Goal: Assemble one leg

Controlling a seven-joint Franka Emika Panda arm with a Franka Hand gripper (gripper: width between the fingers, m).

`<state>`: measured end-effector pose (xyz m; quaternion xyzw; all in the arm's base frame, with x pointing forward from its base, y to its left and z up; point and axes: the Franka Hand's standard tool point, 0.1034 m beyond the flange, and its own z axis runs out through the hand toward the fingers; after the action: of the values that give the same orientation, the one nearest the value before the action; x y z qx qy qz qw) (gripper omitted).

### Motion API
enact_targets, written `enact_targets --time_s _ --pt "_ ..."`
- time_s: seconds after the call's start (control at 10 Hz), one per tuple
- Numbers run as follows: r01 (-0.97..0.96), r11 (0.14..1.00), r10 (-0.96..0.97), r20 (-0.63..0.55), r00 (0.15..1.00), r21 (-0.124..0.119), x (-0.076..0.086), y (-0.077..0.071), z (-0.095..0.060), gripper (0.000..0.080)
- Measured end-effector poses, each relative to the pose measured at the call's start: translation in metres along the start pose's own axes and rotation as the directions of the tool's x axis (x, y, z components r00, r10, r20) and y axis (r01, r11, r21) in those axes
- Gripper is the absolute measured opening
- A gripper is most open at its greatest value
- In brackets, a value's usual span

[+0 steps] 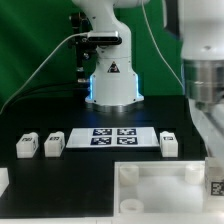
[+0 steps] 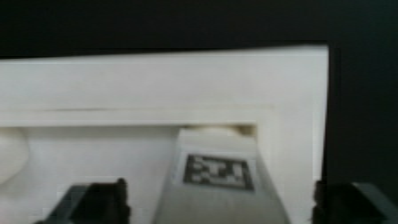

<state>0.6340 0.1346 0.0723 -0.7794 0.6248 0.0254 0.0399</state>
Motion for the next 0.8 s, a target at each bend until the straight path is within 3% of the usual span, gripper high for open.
enact_targets --time_s 0.1,0.5,0.6,0.8 --pt "0.176 0.984 -0.176 0.000 0.984 0.004 -0.002 -0.001 -0.003 0.0625" --pt "0.511 0.860 -0.511 -0.009 0.860 -0.002 0.005 0.000 0.000 0.0649" --pt "0.695 0.719 -0.694 -0.045 0.718 -0.007 0.015 0.004 0.004 0.0649" --pt "0.886 0.462 -0.887 -0.048 0.460 -0.051 0.015 0.008 0.005 0.0649"
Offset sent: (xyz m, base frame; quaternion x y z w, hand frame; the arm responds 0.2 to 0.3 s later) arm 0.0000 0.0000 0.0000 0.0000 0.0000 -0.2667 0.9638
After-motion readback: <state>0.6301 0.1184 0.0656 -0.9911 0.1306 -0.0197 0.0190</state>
